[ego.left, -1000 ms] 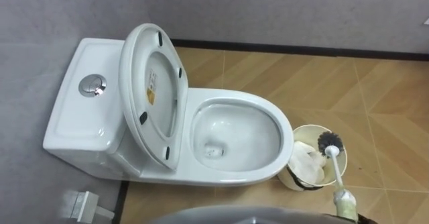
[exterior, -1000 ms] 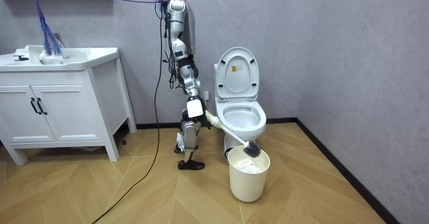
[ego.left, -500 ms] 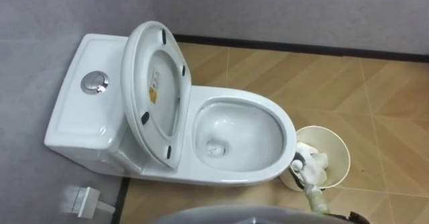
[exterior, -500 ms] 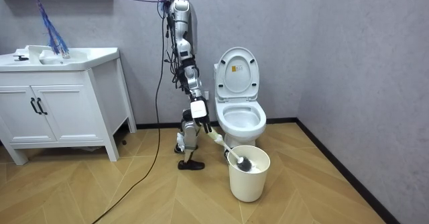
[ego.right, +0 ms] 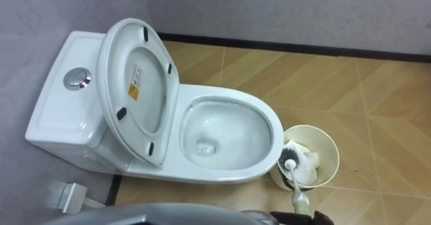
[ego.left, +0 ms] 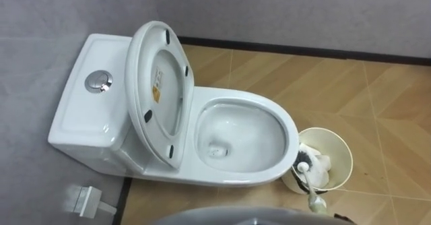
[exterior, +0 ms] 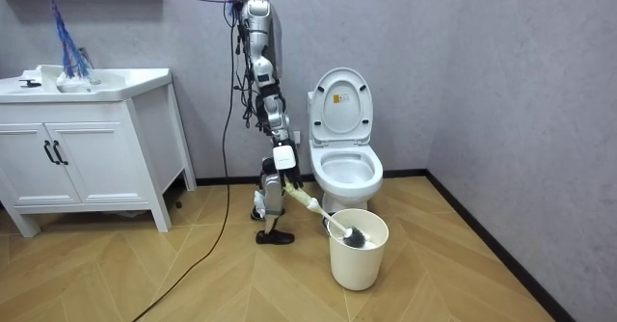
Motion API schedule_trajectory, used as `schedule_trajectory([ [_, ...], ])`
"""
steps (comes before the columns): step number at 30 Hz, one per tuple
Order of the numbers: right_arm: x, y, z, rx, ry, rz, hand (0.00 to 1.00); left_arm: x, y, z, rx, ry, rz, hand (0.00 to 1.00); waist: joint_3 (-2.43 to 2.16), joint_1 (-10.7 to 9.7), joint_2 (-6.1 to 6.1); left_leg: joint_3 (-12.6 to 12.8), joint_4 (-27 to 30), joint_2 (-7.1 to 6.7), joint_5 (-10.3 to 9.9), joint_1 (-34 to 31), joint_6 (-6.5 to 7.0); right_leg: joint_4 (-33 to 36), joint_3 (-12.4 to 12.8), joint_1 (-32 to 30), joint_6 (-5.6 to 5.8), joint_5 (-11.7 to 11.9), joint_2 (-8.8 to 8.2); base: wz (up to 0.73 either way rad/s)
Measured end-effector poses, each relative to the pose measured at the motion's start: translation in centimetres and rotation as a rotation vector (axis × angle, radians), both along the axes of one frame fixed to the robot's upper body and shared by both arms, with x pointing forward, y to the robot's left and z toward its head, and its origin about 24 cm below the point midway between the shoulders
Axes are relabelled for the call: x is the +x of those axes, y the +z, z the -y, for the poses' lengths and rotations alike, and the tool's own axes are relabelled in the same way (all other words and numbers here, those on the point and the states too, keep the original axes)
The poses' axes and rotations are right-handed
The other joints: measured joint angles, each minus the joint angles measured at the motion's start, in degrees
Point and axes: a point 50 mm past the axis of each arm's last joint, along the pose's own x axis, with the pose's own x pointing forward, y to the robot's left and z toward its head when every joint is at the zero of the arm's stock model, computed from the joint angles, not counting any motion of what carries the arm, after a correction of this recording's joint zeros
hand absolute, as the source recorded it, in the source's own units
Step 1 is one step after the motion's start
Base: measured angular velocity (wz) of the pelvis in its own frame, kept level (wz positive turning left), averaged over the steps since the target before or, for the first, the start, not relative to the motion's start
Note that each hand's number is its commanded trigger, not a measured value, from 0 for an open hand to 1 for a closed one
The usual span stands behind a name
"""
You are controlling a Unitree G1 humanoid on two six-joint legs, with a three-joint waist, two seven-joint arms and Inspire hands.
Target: Brush toilet
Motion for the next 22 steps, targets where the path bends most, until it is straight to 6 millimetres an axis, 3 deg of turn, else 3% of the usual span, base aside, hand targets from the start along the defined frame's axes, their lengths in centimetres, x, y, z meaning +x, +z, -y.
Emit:
schedule_trajectory([
  [15, -0.3, -0.13, -0.45, 0.043, 0.034, -0.004, 0.0, -0.13, -0.06, 0.18, -0.005, 0.004, -0.009, 0.0, 0.04, -0.1, -0.8, -0.1, 0.0, -0.06, 0.0, 0.2, -0.05, -0.3, -0.2, 0.5, -0.01, 0.0, -0.09, 0.0],
  [22, -0.9, -0.26, -0.52, 0.054, 0.025, -0.033, 0.0, -0.09, -0.06, 0.2, -0.001, -0.02, -0.018, 0.0, 0.05, -0.1, -1.15, -1.0, -0.5, -0.09, 0.0, 0.5, -0.05, -1.1, -1.7, 1.5, 0.05, -0.1, -0.52, 0.09],
])
